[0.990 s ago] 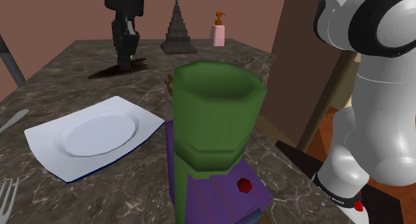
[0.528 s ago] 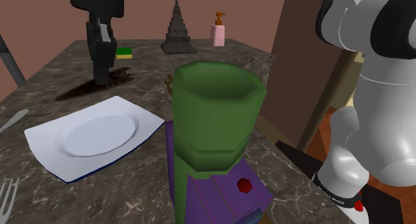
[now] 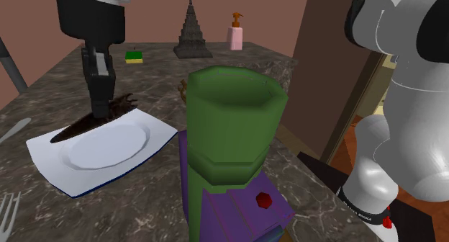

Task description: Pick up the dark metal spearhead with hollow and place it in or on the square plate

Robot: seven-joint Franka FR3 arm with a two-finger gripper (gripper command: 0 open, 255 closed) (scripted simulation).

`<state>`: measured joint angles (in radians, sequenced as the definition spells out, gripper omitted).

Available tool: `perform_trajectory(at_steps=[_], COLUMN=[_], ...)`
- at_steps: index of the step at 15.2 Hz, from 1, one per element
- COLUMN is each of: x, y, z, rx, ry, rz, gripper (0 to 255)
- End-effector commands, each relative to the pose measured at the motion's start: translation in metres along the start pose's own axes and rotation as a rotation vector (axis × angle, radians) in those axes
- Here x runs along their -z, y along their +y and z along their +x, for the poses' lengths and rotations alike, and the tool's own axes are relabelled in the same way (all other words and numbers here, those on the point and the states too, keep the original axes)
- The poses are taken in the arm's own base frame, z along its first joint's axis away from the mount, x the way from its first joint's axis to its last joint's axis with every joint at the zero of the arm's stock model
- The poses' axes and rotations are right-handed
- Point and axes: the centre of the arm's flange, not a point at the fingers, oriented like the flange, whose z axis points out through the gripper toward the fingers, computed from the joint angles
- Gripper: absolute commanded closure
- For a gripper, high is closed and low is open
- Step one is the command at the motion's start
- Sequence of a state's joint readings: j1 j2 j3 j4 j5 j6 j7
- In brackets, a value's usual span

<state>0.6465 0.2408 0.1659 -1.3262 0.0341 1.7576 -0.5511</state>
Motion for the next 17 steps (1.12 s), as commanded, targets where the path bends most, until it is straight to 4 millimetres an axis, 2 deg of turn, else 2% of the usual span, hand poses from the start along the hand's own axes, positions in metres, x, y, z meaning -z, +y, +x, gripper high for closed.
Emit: perform_trajectory(at_steps=[1, 7, 15, 16, 17], x=[-0.01, -0.042, -0.042, -0.042, -0.042], y=[-0.002, -0.003, -0.003, -0.003, -0.003], z=[-0.002, -0.009, -0.009, -0.009, -0.009], rx=[0.0, 0.0, 0.0, 0.0, 0.0], ry=[0.0, 0.0, 0.0, 0.0, 0.0], rz=[0.0, 0.0, 0.0, 0.0, 0.0], gripper=[255, 255, 255, 0, 0])
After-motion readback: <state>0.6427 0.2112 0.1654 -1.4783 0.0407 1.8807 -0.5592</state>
